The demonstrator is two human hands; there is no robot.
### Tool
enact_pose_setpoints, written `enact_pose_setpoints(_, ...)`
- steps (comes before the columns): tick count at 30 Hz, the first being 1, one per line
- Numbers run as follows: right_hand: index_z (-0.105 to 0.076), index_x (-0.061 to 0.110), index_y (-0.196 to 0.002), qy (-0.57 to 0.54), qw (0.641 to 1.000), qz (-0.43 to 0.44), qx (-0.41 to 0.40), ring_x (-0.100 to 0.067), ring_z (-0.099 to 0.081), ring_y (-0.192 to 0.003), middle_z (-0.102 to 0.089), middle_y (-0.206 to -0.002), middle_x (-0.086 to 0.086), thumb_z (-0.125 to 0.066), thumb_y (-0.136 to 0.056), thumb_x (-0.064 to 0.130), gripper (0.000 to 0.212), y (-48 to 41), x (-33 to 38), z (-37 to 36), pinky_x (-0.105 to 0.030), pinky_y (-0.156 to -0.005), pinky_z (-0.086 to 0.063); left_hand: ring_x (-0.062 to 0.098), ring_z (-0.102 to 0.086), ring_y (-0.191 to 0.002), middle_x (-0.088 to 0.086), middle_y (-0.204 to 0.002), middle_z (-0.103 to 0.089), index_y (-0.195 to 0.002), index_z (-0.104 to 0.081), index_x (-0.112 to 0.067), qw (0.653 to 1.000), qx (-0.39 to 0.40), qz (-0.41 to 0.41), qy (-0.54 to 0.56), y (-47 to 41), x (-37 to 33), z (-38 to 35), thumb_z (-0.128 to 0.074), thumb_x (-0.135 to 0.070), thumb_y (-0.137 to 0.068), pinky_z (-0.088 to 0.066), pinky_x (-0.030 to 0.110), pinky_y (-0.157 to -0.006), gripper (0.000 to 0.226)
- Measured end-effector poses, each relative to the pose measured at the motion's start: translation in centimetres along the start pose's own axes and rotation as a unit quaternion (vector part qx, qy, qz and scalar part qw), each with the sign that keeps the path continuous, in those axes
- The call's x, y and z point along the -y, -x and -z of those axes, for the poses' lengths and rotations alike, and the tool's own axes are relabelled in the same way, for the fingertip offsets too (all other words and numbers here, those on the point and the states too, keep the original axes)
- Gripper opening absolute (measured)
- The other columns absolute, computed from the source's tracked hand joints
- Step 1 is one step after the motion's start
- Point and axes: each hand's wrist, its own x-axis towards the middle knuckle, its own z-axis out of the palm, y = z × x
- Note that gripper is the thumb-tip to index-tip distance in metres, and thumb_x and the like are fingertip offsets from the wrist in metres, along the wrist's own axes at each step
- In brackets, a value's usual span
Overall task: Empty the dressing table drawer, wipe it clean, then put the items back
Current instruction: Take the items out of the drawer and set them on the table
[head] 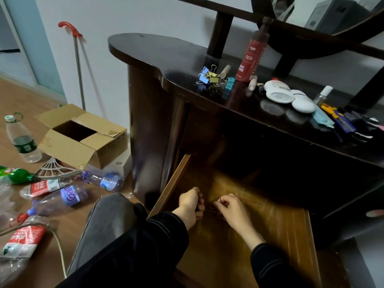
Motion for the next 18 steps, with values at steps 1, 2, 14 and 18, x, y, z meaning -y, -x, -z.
enact_pose_setpoints(1,-0.059,0.031,-0.071,-0.026,1.000,-0.003,-0.012,-0.004,-0.063,-0.068,-0.056,-0.091,0.012,-0.062,-0.096,0.045,0.029,0.7,0.2,0.9,-0.020,-0.053,-0.050,0.012,-0.037,-0.041,0.001,-0.060,-0.047,-0.077,-0.054,-0.012,1.000,0.005,-0.008,-0.009,0.1,0.0,-0.1,-0.052,-0.025,-0.099,-0.022,0.021,-0.039,0.026)
enact_pose_setpoints(2,-0.060,0.031,-0.073,-0.046,0.999,-0.004,-0.025,-0.002,-0.064,-0.069,-0.056,-0.092,0.012,-0.061,-0.097,0.045,0.028,1.5,0.6,1.9,-0.017,-0.052,-0.049,0.013,-0.037,-0.042,0.002,-0.060,-0.047,-0.076,-0.054,-0.012,1.000,0.006,-0.017,-0.020,0.3,0.1,-0.2,-0.053,-0.025,-0.099,-0.023,0.022,-0.039,0.026)
enact_pose_setpoints(14,-0.065,0.026,-0.083,-0.167,0.946,0.223,-0.165,-0.011,-0.064,-0.088,-0.061,-0.090,0.011,-0.049,-0.104,0.035,0.028,10.2,12.8,20.3,-0.017,-0.076,-0.046,0.012,-0.031,-0.045,0.001,-0.060,-0.044,-0.074,-0.057,-0.018,0.946,0.199,-0.233,-0.105,10.5,-6.5,0.2,-0.055,-0.030,-0.097,-0.016,0.020,-0.039,0.026)
enact_pose_setpoints(18,-0.068,0.021,-0.079,-0.233,0.910,0.237,-0.250,-0.009,-0.064,-0.085,-0.067,-0.083,0.008,-0.052,-0.103,0.030,0.030,6.6,17.6,25.5,-0.020,-0.077,-0.047,0.012,-0.033,-0.043,0.001,-0.058,-0.046,-0.069,-0.059,-0.021,0.898,0.207,-0.368,-0.128,16.2,-12.6,-0.6,-0.057,-0.032,-0.097,-0.017,0.016,-0.040,0.031)
